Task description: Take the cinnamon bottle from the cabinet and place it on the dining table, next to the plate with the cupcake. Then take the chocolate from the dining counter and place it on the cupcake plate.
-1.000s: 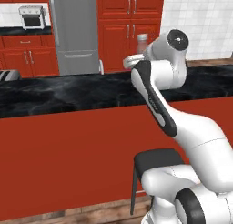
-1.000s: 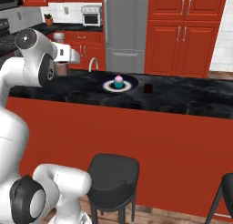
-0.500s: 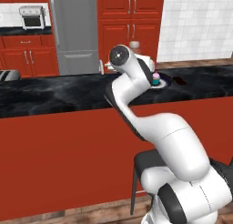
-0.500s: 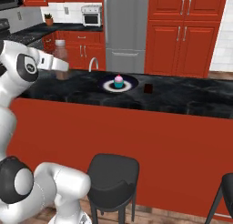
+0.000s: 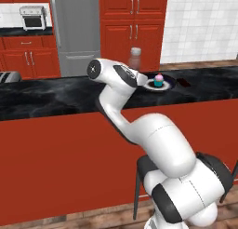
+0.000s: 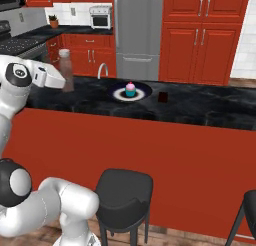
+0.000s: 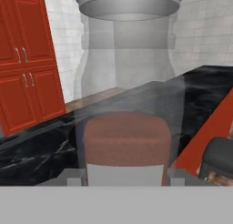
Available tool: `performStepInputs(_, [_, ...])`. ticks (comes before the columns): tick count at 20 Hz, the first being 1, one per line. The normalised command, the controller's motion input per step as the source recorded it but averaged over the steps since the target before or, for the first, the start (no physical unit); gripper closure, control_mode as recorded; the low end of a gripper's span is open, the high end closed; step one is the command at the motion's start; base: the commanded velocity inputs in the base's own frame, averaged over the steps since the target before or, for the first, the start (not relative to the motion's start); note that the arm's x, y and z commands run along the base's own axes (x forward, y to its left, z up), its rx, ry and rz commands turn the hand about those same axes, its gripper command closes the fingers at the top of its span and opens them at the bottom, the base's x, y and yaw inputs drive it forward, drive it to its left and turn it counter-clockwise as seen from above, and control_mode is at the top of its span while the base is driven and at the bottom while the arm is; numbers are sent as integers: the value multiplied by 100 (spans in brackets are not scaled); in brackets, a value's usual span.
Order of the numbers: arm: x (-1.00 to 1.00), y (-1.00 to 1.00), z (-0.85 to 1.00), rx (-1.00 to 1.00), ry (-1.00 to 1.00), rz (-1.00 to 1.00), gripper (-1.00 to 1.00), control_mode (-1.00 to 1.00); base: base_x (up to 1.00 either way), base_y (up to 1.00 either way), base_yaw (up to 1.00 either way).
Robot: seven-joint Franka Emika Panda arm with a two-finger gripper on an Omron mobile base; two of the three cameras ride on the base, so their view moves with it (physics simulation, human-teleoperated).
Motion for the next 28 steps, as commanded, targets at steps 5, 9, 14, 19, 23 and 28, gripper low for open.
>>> performStepInputs(5, [19,-3,-1,9,0,-6,100,-100,0,0,0])
performStepInputs(9, [26,-23,-5,10,1,0,100,-100,0,0,0])
performStepInputs(14, [42,-20,-20,3,1,0,100,-100,0,0,0])
performStepInputs(19, [45,-3,-40,-1,0,-2,100,-100,0,0,0])
performStepInputs(23, [45,0,-34,-3,-1,-4,100,-100,0,0,0])
performStepInputs(28, [38,-5,-19,-4,1,-5,100,-100,0,0,0])
